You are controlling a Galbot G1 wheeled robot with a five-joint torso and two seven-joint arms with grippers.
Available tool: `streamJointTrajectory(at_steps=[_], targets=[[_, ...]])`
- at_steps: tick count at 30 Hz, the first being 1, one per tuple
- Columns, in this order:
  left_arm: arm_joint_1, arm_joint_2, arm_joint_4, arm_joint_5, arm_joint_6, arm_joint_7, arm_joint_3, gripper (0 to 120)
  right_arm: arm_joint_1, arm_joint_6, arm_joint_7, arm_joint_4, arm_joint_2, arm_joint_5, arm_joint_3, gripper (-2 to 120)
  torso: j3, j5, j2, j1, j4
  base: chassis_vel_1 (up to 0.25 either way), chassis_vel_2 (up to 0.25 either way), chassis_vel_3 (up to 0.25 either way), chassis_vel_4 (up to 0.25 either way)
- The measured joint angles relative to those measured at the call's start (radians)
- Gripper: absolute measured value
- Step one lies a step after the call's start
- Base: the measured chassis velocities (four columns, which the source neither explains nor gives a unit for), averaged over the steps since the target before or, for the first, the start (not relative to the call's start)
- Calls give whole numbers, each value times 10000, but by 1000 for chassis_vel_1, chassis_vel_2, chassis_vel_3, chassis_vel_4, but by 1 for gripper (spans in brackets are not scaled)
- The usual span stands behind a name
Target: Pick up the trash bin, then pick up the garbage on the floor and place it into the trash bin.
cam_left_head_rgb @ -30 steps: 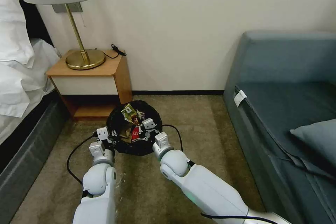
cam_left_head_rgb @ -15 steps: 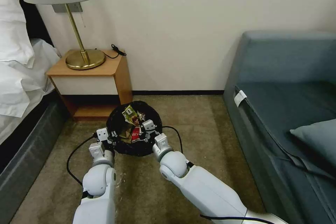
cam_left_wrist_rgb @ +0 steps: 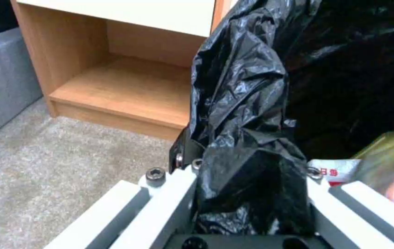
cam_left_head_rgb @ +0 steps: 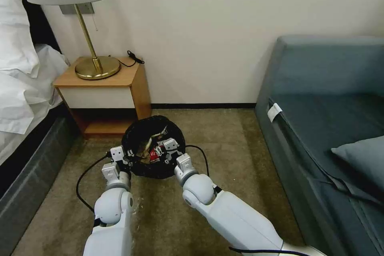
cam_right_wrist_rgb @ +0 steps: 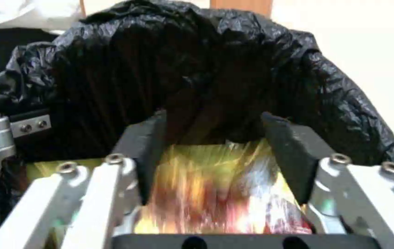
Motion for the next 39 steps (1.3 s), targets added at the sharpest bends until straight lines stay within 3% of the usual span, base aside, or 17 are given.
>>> streamJointTrajectory(at_steps=[12, 23, 39], targets=[[26, 0, 0, 7, 0, 0, -16, 1, -78, -39, -34, 106, 4, -100, 143, 99, 1, 0, 0, 0, 0, 0, 0, 0, 0], [-19, 0, 69, -50, 12, 1, -59, 1, -322, -177, -104, 1174, -85, -104, 1107, 100, 1, 1, 0, 0, 1, 0, 0, 0, 0], [-178, 202, -31, -877, 331, -52, -223, 1, -2678, 228, -552, 3354, -553, -493, 4886, 100, 0, 1, 0, 0, -1, 0, 0, 0, 0]])
